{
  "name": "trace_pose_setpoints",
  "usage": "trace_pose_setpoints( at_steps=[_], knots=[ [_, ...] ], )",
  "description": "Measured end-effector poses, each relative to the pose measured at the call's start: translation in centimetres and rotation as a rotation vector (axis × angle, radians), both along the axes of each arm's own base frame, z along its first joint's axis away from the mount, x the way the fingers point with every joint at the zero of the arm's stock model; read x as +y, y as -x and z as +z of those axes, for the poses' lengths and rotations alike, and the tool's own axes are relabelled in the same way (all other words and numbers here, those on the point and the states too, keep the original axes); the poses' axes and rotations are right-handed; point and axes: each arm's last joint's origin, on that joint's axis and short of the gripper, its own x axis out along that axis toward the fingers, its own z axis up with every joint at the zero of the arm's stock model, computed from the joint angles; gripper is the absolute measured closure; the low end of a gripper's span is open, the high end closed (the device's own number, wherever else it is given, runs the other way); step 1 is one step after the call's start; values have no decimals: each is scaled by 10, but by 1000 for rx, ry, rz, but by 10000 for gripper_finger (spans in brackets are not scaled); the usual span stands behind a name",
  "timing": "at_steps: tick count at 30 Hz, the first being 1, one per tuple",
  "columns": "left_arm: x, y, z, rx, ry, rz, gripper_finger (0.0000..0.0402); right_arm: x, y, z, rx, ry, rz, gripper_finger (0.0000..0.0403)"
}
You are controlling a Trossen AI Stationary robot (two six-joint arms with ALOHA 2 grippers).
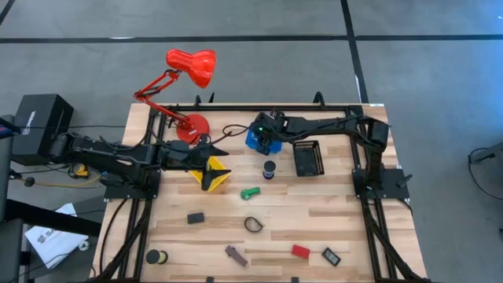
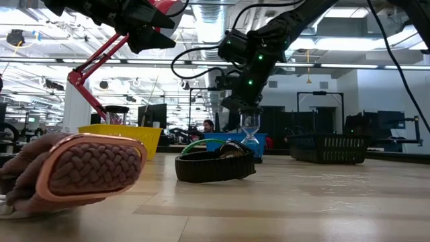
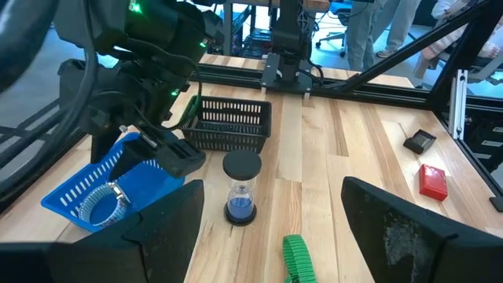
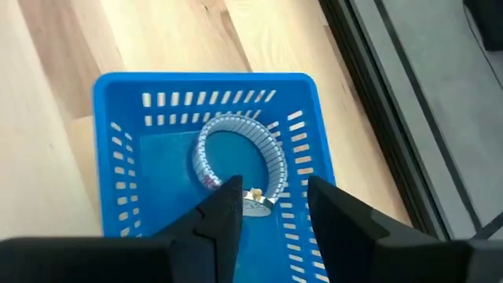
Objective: Pick & Place Office items
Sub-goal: Put the red digital clock into the black bin
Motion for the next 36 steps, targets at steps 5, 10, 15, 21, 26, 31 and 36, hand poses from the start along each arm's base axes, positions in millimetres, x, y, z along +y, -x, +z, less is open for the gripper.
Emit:
trace_pose_setpoints(
  at_steps=[5, 10, 15, 21, 26, 31, 36],
  knots=[
    [0, 0, 0, 0, 0, 0, 105, 4, -1, 1, 29, 58, -1, 268],
    [0, 0, 0, 0, 0, 1, 105, 8, 1, 4, 133, 132, -1, 265],
    [0, 0, 0, -3, 0, 1, 105, 20, -3, 15, 176, 127, 35, 265],
    [0, 0, 0, -4, -1, 5, 105, 38, -9, 36, 215, 117, 78, 267],
    [0, 0, 0, -2, -1, 3, 105, 55, -8, 50, 263, 85, 75, 267],
    [0, 0, 0, -3, -1, 3, 105, 68, -5, 64, 291, 53, 44, 267],
    [0, 0, 0, -3, -1, 2, 105, 81, -2, 73, 310, 32, 22, 267]
  ],
)
